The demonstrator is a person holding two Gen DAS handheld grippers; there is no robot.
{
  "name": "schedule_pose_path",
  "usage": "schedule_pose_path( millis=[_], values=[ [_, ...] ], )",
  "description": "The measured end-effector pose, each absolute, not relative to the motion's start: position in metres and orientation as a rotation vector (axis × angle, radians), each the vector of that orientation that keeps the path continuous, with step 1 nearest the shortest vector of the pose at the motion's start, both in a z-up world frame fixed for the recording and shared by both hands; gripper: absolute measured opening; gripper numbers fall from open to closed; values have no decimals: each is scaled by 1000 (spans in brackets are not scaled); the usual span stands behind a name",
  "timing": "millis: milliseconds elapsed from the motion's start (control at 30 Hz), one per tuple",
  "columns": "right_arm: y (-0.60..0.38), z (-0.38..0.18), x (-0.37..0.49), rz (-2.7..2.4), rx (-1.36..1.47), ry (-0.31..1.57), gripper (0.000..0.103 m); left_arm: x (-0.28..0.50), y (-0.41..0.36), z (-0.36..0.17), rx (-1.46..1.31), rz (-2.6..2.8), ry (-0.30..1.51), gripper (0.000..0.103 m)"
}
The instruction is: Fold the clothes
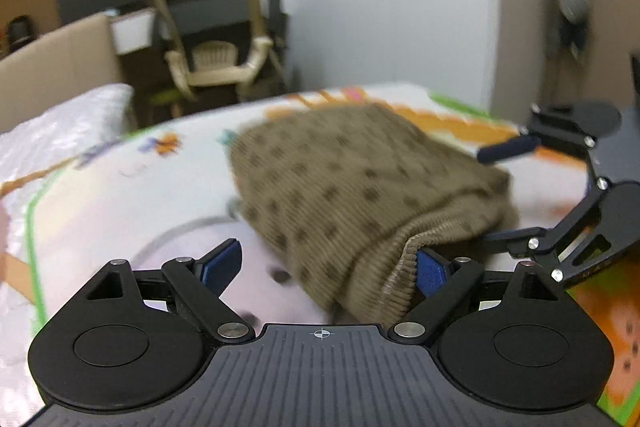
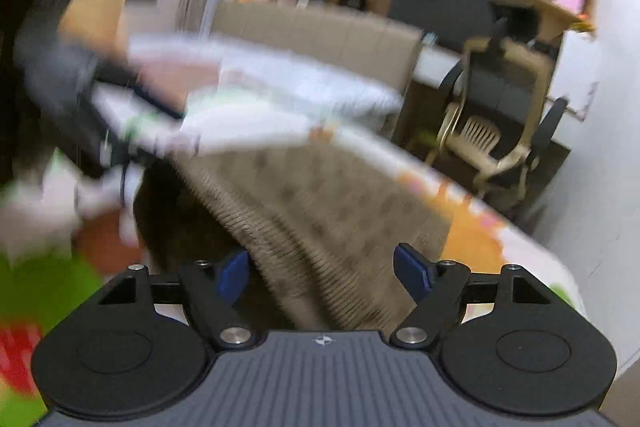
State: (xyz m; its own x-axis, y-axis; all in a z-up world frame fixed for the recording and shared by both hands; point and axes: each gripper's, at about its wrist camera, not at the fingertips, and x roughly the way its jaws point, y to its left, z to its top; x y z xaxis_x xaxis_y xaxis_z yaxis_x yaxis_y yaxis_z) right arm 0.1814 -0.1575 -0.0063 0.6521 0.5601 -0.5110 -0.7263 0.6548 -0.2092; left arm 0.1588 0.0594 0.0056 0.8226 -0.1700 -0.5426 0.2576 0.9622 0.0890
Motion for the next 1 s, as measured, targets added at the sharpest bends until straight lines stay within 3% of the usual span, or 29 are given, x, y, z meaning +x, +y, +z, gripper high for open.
schedule_pose_path(
  millis=[200, 300, 500, 733, 1000],
  values=[
    [-162, 17, 186, 756, -344, 388, 79, 149, 75, 6, 161, -200, 599, 93],
    [-173, 6, 188, 775, -309, 461, 79, 142, 79, -5, 138, -228, 646, 93],
    [-193, 7, 210, 686, -181, 510, 84, 149, 96, 22, -127, -346, 577, 95],
    [-206, -1, 221, 626, -141, 544, 84, 174, 58, -2, 106, -335, 617, 96],
    [-189, -29, 241, 558, -228, 641, 86, 166, 105, -6, -11, -258, 667, 96]
  ],
)
